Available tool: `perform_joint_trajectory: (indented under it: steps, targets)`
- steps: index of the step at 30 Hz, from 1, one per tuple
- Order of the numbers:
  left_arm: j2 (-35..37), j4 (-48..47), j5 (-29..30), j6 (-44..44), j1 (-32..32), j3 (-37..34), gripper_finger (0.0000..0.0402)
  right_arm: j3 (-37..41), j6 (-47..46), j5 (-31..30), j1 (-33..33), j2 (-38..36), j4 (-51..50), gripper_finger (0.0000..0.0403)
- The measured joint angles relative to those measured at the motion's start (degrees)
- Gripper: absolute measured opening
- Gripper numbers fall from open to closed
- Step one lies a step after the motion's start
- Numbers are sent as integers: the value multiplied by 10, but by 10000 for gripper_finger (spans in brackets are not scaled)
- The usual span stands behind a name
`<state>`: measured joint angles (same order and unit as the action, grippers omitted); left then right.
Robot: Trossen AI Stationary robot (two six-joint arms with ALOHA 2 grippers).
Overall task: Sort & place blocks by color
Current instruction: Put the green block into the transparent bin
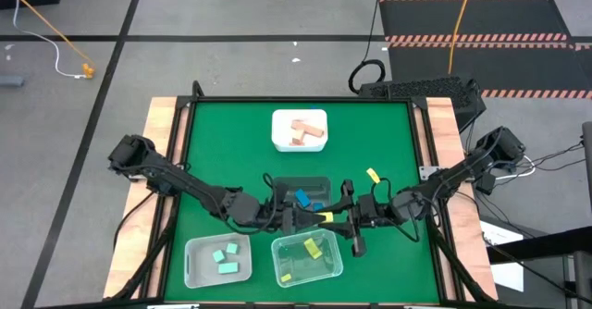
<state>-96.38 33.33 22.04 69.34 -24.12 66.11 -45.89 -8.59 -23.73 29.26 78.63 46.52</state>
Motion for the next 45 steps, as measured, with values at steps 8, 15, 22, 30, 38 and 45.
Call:
perform_joint_trajectory:
  steps: [8,15,22,30,38,45]
  targets:
    - [0,0,-1,-13,-2,0,128,0,-8,29,1,-7,-7,170]
    - [0,0,0,-13,-9,1,128,0,-16,37,1,-74,-139,213]
    - [0,-13,0,-11,-28,1,128,0,-128,112,2,-145,-310,230]
    - [1,-192,-1,114,-80,1,128,0,-209,150,15,-147,-382,216]
    - [-31,-300,4,282,-114,1,128,0,-206,149,14,-136,-385,215]
    - [-87,-281,4,343,-118,1,128,0,-196,148,-1,-136,-383,215]
